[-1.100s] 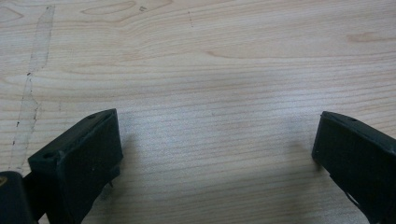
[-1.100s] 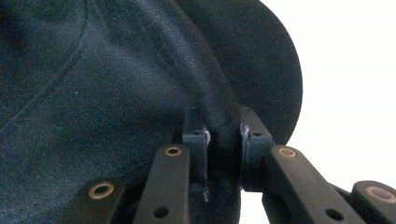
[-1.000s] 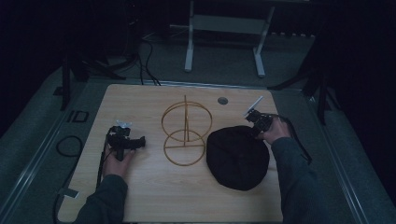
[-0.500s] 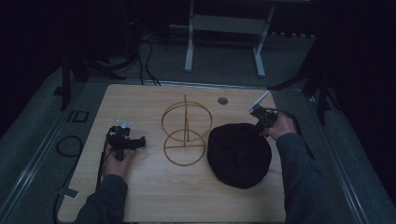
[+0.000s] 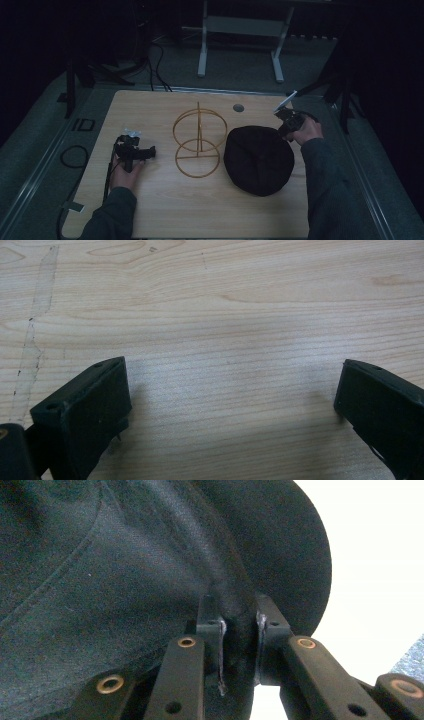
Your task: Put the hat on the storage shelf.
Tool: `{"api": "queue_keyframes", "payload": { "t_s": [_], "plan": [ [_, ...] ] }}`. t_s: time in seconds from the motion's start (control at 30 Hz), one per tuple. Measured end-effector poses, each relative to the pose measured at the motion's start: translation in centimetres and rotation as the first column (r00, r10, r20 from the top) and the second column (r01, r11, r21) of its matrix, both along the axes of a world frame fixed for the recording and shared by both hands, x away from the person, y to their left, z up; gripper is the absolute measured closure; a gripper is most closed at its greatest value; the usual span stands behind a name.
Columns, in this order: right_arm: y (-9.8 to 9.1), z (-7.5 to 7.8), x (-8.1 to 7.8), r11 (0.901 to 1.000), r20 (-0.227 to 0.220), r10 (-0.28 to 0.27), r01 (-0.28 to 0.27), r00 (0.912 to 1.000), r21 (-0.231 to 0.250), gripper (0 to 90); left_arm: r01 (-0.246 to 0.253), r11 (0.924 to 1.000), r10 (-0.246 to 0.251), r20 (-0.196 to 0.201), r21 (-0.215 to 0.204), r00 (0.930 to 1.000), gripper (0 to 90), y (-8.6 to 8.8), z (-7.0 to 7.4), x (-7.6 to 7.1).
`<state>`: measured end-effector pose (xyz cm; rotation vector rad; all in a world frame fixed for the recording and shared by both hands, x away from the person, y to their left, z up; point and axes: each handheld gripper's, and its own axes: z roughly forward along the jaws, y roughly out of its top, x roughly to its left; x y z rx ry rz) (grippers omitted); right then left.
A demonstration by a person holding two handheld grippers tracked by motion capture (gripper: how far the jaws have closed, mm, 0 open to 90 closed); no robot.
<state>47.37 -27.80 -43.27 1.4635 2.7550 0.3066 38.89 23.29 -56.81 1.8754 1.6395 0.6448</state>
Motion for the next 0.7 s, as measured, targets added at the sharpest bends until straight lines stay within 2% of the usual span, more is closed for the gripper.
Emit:
{"api": "queue_keyframes", "payload": {
  "t_s": [0.43, 0.7],
  "plan": [
    [-0.5, 2.3, 0.2, 0.998, 0.031, -0.036, 0.034, 0.9989, 0.053, 77.9, 0.0, 1.0, 0.0, 0.0, 0.0, 1.0, 1.2, 0.0, 0.0, 0.0],
    [-0.6, 3.3, 0.1, 0.9972, 0.04, -0.034, 0.031, 0.9986, 0.068, 77.8, 0.0, 1.0, 0.0, 0.0, 0.0, 1.0, 1.1, 0.0, 0.0, 0.0]
  ]
}}
